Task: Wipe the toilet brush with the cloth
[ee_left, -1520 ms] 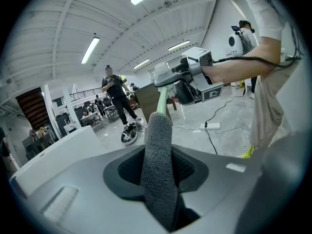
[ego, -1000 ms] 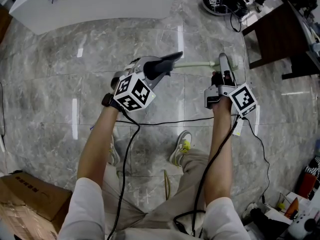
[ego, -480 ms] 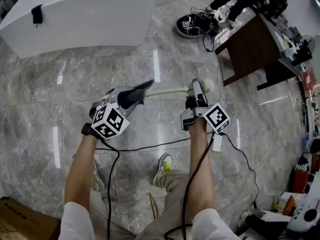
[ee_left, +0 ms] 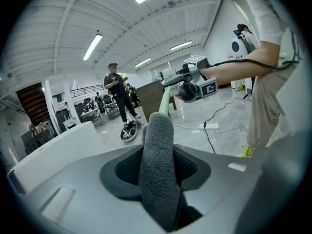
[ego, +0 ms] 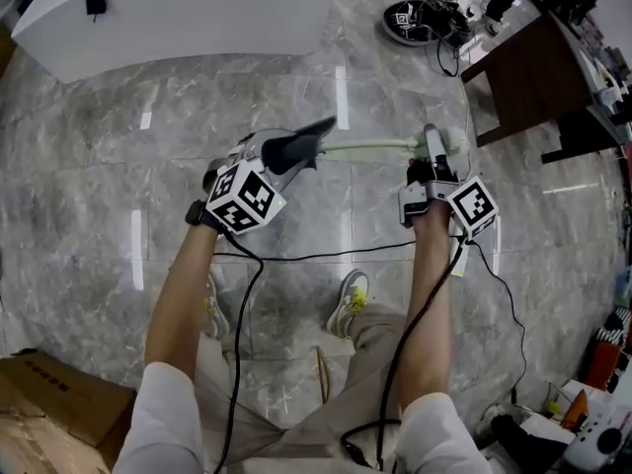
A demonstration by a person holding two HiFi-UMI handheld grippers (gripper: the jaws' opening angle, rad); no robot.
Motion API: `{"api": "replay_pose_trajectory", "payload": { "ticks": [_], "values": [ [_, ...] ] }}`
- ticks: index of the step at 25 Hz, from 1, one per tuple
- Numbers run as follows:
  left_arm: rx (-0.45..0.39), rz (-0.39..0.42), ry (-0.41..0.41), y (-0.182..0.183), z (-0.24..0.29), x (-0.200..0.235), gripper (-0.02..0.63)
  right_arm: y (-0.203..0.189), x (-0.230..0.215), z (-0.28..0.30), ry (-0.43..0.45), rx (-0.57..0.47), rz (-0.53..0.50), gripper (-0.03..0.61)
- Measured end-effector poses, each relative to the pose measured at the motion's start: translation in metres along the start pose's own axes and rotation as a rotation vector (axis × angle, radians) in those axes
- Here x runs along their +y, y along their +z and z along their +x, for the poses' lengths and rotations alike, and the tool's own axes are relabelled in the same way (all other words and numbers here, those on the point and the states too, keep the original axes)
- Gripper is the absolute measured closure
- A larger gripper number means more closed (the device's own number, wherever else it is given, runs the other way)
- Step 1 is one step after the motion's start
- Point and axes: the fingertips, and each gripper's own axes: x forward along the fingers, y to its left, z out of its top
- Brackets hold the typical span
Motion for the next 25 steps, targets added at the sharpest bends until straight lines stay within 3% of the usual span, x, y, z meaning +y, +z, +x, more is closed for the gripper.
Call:
{"api": "replay_pose_trajectory", "payload": {
  "ticks": [4,25],
  "values": [
    [-0.003,-0.013,-0.007,-0.005,-0.003,-0.001,0.459,0.000,0.002,0.003,0.047,-0.012,-0.004,0.439],
    [0.015,-0.079,0.033,-0.025,-0.003,0.010,0.448,0.011,-0.017,-0.004,-0.005,-0.065,0.047,0.439]
  ]
}}
